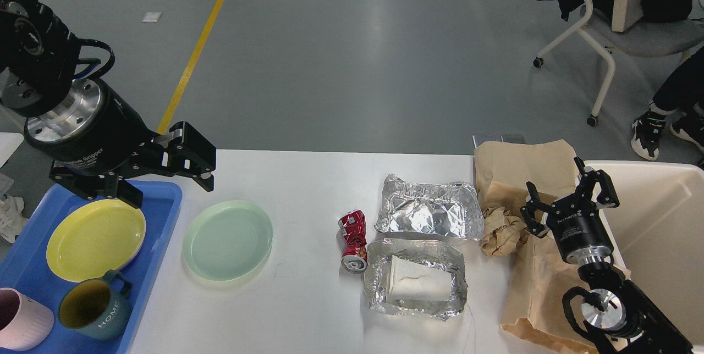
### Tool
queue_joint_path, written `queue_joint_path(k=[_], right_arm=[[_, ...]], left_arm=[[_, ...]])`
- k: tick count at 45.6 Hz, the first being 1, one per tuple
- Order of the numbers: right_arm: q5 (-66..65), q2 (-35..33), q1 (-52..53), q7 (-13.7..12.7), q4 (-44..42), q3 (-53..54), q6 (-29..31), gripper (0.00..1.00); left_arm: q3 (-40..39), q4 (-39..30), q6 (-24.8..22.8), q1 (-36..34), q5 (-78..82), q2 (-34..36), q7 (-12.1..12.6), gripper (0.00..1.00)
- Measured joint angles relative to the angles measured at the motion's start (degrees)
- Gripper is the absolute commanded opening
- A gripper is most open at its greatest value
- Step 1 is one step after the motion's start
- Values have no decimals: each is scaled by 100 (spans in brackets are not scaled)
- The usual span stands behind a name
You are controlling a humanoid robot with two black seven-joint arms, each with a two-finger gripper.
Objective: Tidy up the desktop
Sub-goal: 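Raise the left gripper and move it over the pale green plate, then grip the edge of the pale green plate with the left gripper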
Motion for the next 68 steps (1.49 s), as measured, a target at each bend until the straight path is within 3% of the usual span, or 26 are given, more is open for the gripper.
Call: queue_joint_path(k=[11,21,27,31,36,41,50,68], right_arm=[[0,0,0,0,9,0,0,100],[0,0,0,0,10,0,0,100],[1,0,-1,0,10,0,0,100],[0,0,-1,0,10,0,0,100],[1,0,-2,0,10,0,0,100],[0,0,-2,0,10,0,0,100],[1,0,-2,0,10,0,0,100],[0,0,-2,0,9,0,0,100]], left_arm=[[134,405,73,793,-62,246,-82,95],[78,1291,403,2514,-993,399,-12,90],[10,1435,1239,3425,-1927,473,53,90],[-177,1511,2052,3960,-2548,506,271,92],[-955,1751,3205,4687,-2804,613,720,95],[-1890,2126,3808,5582,-2591,794,900,96],[-2646,3045,4003,6716,-1750,816,938,96],[-3081,3977,4071,7581,-1628,425,858,95]])
